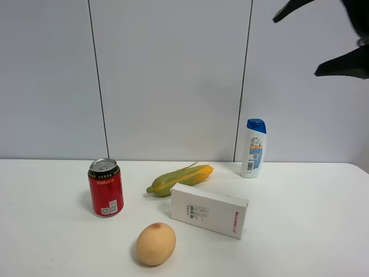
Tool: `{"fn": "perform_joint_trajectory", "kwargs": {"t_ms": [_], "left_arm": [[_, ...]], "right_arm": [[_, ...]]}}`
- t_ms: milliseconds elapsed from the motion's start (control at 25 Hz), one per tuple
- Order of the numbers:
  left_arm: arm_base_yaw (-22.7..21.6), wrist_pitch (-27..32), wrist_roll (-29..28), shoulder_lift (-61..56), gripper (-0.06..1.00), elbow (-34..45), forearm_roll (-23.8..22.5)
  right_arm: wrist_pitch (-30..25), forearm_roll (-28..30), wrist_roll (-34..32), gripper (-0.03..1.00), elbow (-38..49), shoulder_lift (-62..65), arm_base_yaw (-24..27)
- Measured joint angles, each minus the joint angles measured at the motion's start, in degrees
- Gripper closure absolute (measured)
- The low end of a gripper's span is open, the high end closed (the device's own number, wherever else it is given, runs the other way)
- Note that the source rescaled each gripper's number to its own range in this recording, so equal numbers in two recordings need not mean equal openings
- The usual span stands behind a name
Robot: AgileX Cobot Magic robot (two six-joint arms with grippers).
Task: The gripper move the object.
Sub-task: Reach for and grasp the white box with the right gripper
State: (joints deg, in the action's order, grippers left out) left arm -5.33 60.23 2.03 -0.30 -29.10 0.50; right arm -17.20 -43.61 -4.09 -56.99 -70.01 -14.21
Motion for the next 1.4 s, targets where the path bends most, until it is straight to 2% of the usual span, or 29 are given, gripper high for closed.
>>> {"fn": "perform_joint_trajectory", "kwargs": {"t_ms": [240,360,520,960,1240,1400], "left_arm": [[0.0,0.0,0.0,0.0,-0.06,0.0,0.0],[0.0,0.0,0.0,0.0,-0.06,0.0,0.0],[0.0,0.0,0.0,0.0,-0.06,0.0,0.0],[0.0,0.0,0.0,0.0,-0.06,0.0,0.01],[0.0,0.0,0.0,0.0,-0.06,0.0,0.01],[0.0,0.0,0.0,0.0,-0.06,0.0,0.01]], "right_arm": [[10.2,-7.49,0.6,-0.03,0.0,-9.22,-5.76],[14.83,-8.22,-2.92,-0.03,0.0,-12.98,-7.64],[17.78,-8.7,-7.01,-0.03,0.0,-15.91,-8.34],[20.37,-10.15,-18.57,-0.03,-0.27,-26.91,-10.38],[20.41,-18.65,-16.58,-0.03,-5.13,-31.76,-13.49],[19.01,-19.71,-12.55,-0.03,-10.16,-33.17,-13.99]]}}
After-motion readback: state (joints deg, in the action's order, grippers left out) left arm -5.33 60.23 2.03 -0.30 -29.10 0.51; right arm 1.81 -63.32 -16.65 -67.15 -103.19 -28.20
